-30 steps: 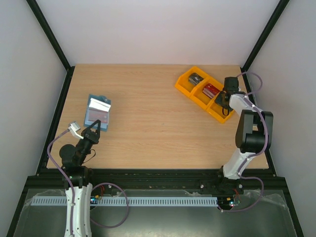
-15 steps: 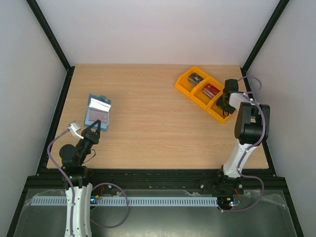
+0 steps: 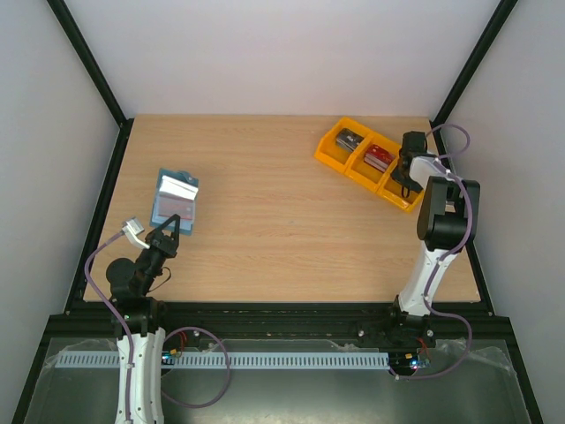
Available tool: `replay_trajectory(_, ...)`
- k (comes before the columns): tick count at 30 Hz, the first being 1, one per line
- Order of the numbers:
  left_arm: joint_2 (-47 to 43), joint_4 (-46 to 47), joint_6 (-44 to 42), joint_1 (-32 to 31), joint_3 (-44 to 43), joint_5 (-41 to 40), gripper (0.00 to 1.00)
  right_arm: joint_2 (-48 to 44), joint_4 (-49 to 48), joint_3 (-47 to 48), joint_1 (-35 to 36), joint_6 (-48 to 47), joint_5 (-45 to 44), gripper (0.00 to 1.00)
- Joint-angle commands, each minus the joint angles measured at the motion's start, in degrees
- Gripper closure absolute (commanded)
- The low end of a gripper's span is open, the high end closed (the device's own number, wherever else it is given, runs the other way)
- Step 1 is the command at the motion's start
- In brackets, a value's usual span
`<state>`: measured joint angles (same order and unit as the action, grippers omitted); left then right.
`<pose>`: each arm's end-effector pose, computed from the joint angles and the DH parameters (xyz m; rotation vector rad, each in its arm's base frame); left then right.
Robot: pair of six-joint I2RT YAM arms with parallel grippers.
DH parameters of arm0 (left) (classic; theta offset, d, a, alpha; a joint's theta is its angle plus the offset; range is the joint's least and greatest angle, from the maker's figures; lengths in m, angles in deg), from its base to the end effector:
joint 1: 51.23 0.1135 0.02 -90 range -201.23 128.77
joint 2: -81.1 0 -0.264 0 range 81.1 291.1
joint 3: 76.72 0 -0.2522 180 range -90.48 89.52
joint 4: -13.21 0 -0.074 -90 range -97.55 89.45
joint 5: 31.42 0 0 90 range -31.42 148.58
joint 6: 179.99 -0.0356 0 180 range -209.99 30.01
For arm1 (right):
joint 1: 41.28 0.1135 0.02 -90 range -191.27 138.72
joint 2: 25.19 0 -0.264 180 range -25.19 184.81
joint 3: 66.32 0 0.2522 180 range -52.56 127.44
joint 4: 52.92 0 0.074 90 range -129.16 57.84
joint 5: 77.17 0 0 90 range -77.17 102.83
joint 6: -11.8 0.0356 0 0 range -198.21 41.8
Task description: Take the credit cards out of the card holder
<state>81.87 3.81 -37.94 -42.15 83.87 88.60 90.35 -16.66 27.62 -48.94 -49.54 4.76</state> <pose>0.1000 -0.0020 0.2145 -0.3406 1.4677 -0.9774 0.4220 -0.0618 0.1664 0.8490 2.4211 -0.0433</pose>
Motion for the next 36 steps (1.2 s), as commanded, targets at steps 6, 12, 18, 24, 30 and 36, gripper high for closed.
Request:
replay_trajectory(6, -1.17, 5.05, -0.67, 0.40, -1.55, 5.05, 0.98, -11.10, 2.67, -1.11, 0.10, -2.71, 4.85, 0.87)
replay_trajectory(12, 1.86, 10.21, -3.45, 0.40, -5.54, 12.37, 0.98, -22.51, 1.71, -3.60, 2.09, -4.84, 9.72, 0.76)
replay_trajectory(18, 7.68, 10.33, -6.61, -0.05, -10.81, 16.27, 0.98, -28.27, 1.00, -0.41, 4.73, -6.11, 14.42, 0.69)
replay_trajectory(24, 8.94, 9.52, -12.42, -0.54, -13.07, 19.73, 0.98, -34.77, -5.71, -1.72, 16.13, -14.50, 36.57, 0.63)
replay_trajectory(30, 10.96, 6.60, -21.71, -0.97, -15.94, 24.03, 0.98, -37.70, -20.35, -5.58, 42.98, -22.36, 68.07, 0.41)
replay_trajectory(36, 11.91, 3.99, -30.13, -1.42, -18.81, 33.13, 0.98, -33.78, -14.89, 1.01, 58.64, -32.44, 57.65, 0.40)
